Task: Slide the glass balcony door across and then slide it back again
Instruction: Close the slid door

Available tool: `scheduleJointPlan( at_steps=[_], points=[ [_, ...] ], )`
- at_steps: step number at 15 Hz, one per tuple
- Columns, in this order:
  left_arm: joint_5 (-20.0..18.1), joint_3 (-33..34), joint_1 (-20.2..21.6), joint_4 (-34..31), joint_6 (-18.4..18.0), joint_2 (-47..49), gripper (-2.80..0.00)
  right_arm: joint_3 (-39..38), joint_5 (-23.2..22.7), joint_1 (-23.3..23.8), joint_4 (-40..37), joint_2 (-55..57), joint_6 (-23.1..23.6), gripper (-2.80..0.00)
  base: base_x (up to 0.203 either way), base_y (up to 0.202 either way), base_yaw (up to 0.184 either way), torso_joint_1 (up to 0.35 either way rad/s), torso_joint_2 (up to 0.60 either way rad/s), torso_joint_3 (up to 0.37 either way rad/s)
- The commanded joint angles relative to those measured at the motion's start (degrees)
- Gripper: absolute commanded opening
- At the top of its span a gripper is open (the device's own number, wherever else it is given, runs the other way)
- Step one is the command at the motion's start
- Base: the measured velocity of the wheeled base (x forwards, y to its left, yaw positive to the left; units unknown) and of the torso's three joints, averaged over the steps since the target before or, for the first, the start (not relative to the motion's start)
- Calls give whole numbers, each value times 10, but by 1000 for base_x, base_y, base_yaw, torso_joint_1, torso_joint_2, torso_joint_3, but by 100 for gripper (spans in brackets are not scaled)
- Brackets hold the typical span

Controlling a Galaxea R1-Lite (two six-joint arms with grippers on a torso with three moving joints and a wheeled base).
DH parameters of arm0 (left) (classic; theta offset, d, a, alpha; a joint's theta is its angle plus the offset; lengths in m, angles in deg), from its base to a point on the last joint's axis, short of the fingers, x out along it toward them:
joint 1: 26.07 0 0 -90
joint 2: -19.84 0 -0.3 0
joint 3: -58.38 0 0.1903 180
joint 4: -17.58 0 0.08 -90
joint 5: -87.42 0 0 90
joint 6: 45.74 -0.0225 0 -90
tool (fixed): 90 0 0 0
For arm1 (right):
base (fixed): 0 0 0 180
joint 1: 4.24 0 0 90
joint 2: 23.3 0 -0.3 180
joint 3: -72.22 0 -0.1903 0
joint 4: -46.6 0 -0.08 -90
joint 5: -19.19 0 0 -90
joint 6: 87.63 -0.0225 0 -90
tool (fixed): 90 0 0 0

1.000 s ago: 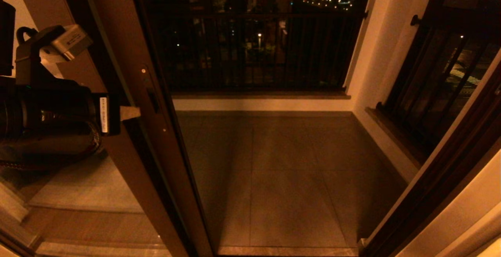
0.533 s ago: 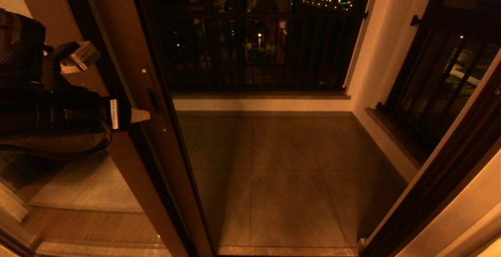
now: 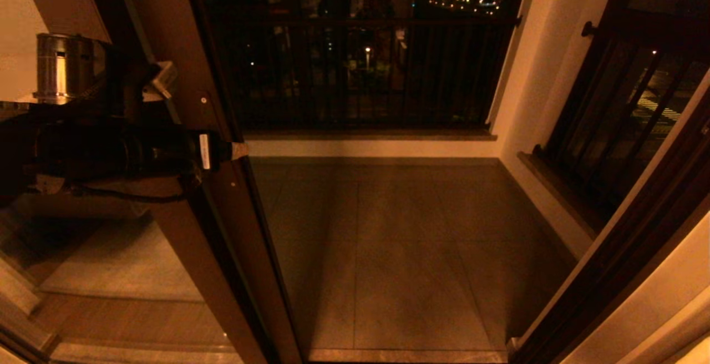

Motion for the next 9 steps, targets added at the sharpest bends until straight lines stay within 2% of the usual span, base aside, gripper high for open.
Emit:
scheduleJointPlan(
  at_steps=[1,9],
  points=[
    [-1,-1,1,19,-3,35,0,0,0,0,0,0,0,-280,0,0,0,0,0,0],
    [-21,-15,18,43,-13,71,0,0,0,0,0,0,0,-280,0,0,0,0,0,0]
  ],
)
